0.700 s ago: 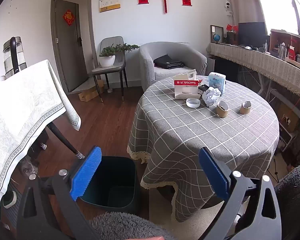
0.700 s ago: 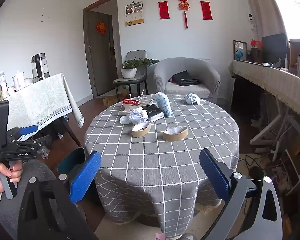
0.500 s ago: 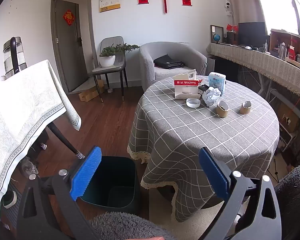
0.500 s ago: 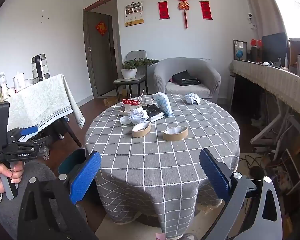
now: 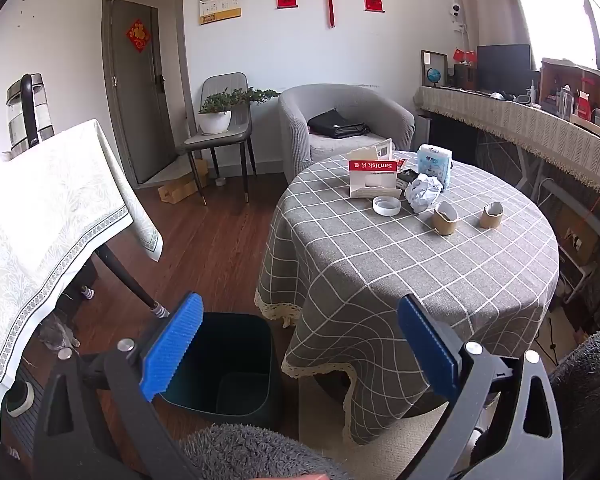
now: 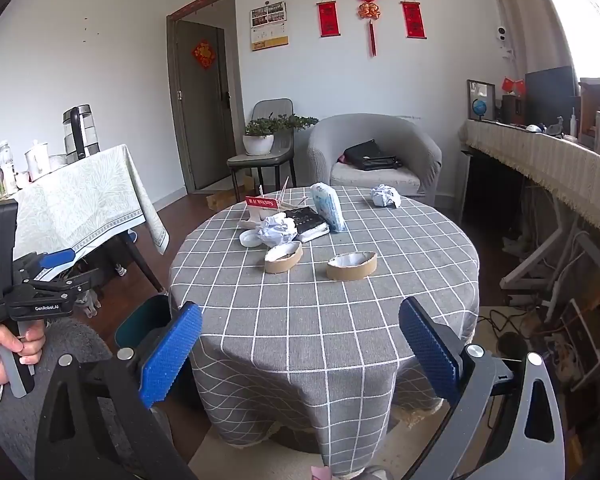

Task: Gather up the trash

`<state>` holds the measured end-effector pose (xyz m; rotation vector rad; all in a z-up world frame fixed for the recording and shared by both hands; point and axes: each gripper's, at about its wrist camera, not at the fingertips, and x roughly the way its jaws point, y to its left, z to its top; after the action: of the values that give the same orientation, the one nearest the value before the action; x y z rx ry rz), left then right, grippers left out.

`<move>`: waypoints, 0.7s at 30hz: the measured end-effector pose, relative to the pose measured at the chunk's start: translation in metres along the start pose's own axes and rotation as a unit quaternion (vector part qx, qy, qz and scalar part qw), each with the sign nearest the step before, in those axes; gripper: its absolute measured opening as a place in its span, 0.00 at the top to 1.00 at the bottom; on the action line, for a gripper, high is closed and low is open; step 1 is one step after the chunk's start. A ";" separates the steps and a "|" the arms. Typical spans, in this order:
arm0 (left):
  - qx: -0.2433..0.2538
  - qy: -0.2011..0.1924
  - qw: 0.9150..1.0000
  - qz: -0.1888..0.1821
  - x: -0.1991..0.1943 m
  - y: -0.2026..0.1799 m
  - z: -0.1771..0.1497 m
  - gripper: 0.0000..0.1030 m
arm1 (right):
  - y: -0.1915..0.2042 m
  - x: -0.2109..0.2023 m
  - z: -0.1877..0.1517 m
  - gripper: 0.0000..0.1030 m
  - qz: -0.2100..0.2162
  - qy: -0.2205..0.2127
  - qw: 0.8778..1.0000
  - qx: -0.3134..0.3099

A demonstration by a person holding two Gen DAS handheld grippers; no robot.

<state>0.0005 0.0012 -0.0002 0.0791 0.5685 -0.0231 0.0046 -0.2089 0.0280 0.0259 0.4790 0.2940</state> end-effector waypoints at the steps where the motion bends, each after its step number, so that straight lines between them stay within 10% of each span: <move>1: 0.000 0.000 1.000 0.000 0.000 0.000 0.000 0.03 | 0.000 0.000 0.000 0.03 0.000 0.000 1.000 0.000; 21: -0.001 0.001 1.000 0.000 0.002 -0.001 -0.001 0.03 | -0.003 0.002 -0.001 0.03 0.001 0.000 1.000 0.007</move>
<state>0.0016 0.0004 -0.0024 0.0768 0.5698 -0.0233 0.0068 -0.2108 0.0259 0.0402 0.4813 0.2933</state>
